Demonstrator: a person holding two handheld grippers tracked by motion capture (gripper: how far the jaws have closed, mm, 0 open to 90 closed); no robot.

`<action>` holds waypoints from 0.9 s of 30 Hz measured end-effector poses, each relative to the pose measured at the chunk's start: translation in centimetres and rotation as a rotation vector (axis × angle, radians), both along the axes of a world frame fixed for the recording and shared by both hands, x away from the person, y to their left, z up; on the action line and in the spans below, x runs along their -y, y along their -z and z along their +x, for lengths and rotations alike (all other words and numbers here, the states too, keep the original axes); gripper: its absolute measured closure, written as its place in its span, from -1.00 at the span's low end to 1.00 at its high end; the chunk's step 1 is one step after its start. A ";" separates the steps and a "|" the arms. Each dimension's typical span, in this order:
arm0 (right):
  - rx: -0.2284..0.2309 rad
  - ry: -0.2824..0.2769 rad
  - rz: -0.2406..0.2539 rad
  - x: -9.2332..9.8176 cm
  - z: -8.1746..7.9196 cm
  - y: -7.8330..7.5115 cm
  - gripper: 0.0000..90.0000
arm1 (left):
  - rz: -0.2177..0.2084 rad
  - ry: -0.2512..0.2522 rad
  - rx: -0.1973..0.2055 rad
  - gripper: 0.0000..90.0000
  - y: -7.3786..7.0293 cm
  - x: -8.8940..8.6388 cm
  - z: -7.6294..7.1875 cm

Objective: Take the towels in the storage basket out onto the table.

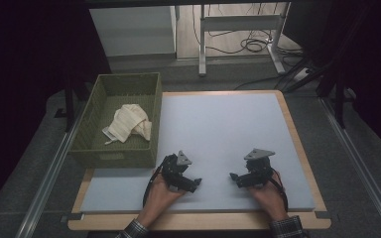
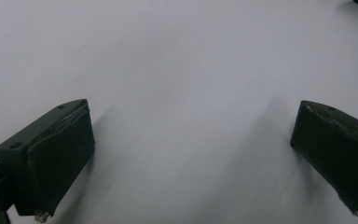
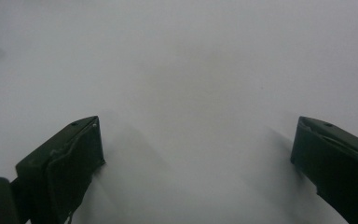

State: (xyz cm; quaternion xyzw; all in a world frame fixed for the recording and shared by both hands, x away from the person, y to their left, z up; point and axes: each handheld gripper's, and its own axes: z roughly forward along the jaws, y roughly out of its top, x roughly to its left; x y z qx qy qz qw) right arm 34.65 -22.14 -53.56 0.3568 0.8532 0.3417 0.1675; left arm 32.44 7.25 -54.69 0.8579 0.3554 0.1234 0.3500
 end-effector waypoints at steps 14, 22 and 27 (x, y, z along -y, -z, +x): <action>0.003 0.001 0.002 0.0 0.0 0.0 -0.95 | 0.003 0.001 -0.001 -1.00 0.0 0.0 0.0; 0.003 -0.001 0.000 0.0 0.0 0.0 -0.95 | 0.005 0.001 -0.003 -1.00 0.0 0.0 0.0; 0.003 -0.001 0.000 0.0 0.0 0.0 -0.95 | 0.001 0.000 -0.004 -1.00 0.0 0.0 0.0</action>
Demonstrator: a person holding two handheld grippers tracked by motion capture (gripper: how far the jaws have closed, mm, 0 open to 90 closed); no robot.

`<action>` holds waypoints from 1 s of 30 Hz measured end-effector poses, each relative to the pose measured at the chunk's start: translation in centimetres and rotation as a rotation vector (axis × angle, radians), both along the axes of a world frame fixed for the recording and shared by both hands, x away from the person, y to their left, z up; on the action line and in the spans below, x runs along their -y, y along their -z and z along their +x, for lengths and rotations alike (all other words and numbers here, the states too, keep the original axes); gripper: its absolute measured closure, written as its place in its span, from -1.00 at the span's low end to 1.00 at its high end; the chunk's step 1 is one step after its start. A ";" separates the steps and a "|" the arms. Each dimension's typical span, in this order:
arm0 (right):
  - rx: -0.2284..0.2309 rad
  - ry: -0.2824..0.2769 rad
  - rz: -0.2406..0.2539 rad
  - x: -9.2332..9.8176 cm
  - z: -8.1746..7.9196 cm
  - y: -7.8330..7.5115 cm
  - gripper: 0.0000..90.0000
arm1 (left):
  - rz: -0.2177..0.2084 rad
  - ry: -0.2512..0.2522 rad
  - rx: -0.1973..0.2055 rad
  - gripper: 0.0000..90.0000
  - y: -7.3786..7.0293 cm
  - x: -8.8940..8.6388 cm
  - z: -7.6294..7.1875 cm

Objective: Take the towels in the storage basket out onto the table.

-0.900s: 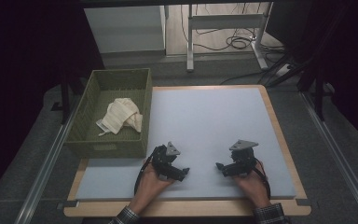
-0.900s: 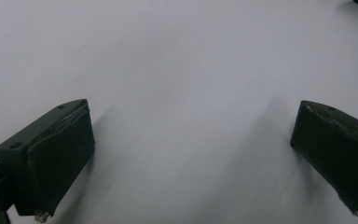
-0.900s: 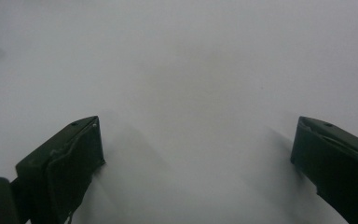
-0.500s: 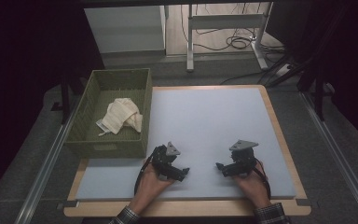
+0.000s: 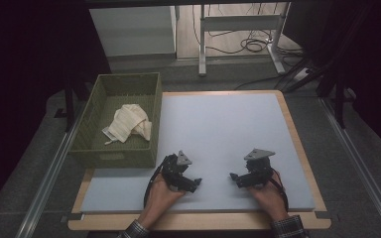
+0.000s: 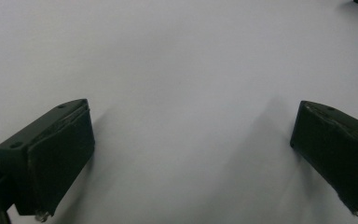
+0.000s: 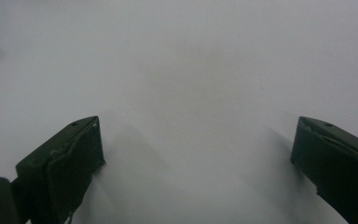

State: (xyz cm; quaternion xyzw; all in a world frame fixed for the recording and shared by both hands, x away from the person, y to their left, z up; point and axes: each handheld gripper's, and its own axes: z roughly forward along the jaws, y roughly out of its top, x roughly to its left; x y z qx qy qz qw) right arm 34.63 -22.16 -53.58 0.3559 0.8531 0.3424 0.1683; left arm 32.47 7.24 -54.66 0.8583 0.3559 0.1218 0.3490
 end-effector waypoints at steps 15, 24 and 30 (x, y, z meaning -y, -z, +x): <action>0.000 0.000 -0.001 0.0 0.0 0.0 -0.95 | -0.022 0.034 0.002 -0.95 -1.2 -0.2 0.5; 0.001 0.000 -0.001 0.0 0.0 0.0 -0.95 | -0.002 0.076 -0.003 -0.94 -2.7 0.5 1.6; 0.001 0.000 -0.001 0.0 0.0 0.0 -0.95 | -0.012 0.081 -0.008 -0.94 -3.4 1.1 2.5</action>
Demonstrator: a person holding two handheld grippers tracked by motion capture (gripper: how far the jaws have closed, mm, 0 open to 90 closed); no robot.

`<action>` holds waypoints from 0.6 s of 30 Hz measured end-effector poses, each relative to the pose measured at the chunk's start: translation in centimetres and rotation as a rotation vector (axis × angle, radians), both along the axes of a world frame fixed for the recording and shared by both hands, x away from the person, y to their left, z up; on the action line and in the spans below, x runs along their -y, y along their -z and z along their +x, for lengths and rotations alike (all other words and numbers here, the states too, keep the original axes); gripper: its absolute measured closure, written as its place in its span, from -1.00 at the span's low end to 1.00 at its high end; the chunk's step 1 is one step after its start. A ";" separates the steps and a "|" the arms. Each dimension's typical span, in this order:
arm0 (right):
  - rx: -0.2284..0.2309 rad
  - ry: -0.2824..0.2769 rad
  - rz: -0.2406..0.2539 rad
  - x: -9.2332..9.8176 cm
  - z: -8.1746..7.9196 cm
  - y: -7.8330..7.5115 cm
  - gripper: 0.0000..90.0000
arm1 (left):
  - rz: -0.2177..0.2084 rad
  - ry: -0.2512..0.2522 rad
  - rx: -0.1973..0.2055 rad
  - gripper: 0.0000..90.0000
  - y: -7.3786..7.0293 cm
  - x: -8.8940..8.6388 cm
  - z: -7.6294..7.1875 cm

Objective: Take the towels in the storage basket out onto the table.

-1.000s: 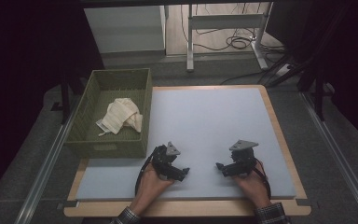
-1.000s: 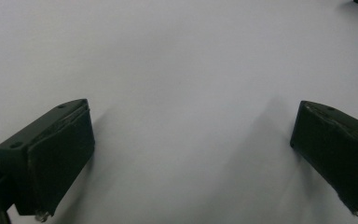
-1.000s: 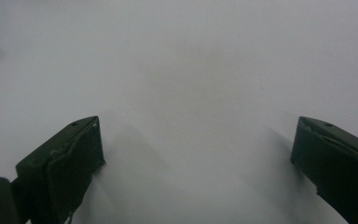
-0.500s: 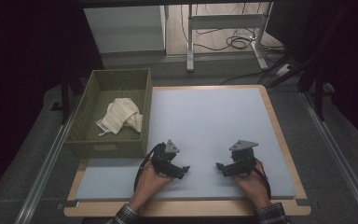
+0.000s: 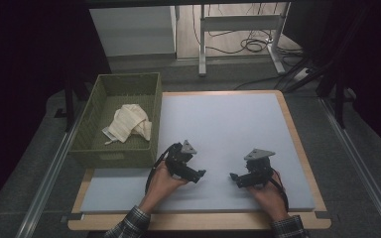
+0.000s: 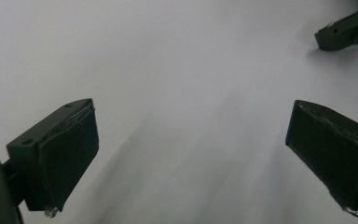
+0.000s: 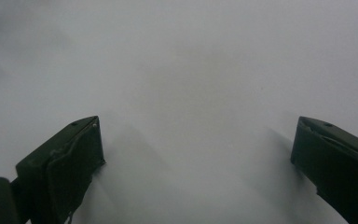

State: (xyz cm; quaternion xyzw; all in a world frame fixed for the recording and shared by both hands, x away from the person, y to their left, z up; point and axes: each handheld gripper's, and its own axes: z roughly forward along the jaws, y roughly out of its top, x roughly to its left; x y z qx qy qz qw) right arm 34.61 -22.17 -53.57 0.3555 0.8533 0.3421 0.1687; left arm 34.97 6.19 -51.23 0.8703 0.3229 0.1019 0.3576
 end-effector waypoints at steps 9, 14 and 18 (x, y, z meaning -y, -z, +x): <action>0.000 0.001 0.001 0.0 0.0 0.0 -0.95 | -0.012 0.005 -0.009 -0.94 -1.4 0.0 1.2; 0.002 0.000 -0.002 0.0 0.0 0.0 -0.95 | -0.028 -0.002 -0.010 -0.94 -2.2 -0.2 1.8; -0.001 0.001 -0.002 0.0 0.0 0.0 -0.95 | -0.038 -0.007 -0.018 -0.94 -2.9 -0.4 2.5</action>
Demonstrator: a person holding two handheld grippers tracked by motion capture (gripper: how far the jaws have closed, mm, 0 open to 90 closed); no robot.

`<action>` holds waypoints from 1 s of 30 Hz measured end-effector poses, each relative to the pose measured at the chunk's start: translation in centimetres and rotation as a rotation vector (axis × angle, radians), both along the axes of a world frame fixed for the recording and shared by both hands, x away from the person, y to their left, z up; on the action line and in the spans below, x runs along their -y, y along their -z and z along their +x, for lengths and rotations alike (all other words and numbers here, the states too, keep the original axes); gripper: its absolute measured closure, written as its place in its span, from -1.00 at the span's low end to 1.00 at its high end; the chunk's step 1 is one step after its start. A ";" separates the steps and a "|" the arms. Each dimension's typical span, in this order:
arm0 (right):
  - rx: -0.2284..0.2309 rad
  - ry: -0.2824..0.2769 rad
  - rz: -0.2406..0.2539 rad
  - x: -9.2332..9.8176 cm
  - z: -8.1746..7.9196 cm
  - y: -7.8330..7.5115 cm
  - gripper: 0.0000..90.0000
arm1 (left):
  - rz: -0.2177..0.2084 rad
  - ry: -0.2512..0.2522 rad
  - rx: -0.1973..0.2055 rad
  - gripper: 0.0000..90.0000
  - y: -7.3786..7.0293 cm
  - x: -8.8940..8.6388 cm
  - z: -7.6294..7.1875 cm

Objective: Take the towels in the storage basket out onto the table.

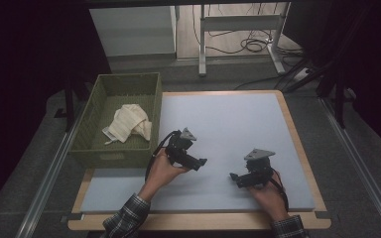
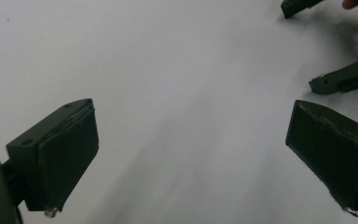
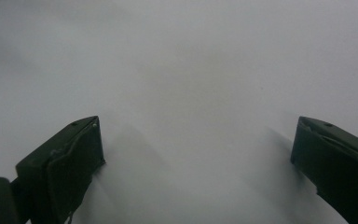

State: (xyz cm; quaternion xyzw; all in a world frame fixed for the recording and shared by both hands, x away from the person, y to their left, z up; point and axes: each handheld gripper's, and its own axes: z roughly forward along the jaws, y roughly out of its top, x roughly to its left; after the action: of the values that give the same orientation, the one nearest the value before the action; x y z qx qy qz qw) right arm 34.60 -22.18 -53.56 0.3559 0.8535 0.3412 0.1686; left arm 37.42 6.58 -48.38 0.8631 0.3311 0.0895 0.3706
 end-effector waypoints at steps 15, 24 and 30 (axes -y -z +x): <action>0.004 -0.002 0.001 0.0 0.0 0.0 -0.95 | 0.045 -0.016 0.011 -0.97 -3.8 0.1 3.2; 0.004 -0.002 0.001 0.0 0.0 0.0 -0.95 | 0.085 -0.041 -0.004 -0.97 -5.7 -1.1 5.4; 0.003 -0.002 0.001 0.0 0.0 0.0 -0.95 | 0.103 -0.074 -0.032 -0.97 -6.6 -2.7 6.9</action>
State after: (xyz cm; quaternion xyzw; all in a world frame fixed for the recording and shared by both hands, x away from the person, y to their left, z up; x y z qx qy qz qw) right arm 34.63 -22.19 -53.59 0.3546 0.8533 0.3426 0.1694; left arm 44.29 9.26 -41.83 0.8696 0.3634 0.1063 0.3170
